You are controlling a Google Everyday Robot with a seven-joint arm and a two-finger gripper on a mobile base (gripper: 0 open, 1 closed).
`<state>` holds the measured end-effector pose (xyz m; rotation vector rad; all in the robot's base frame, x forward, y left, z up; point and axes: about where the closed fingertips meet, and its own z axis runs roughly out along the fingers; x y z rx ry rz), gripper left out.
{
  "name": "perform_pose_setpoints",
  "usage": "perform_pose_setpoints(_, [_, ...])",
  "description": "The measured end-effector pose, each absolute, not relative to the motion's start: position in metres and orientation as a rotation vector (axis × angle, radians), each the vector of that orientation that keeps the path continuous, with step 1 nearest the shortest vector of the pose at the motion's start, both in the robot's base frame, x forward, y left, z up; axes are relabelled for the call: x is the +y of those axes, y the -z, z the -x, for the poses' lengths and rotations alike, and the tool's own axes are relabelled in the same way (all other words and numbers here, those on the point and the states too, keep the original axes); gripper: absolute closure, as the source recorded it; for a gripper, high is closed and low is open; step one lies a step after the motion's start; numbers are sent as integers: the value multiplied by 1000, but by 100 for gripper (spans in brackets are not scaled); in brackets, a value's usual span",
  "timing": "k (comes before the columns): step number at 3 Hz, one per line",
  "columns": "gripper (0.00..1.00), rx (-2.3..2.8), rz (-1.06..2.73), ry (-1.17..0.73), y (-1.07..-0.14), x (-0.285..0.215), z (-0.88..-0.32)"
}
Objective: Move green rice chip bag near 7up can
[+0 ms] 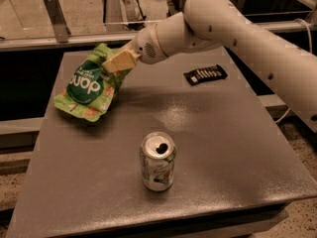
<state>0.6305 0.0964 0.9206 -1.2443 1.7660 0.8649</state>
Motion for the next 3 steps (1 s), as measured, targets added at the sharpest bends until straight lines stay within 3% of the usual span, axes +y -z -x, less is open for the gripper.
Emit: perform_pose_setpoints(3, [100, 1902, 978, -888, -906, 44, -535])
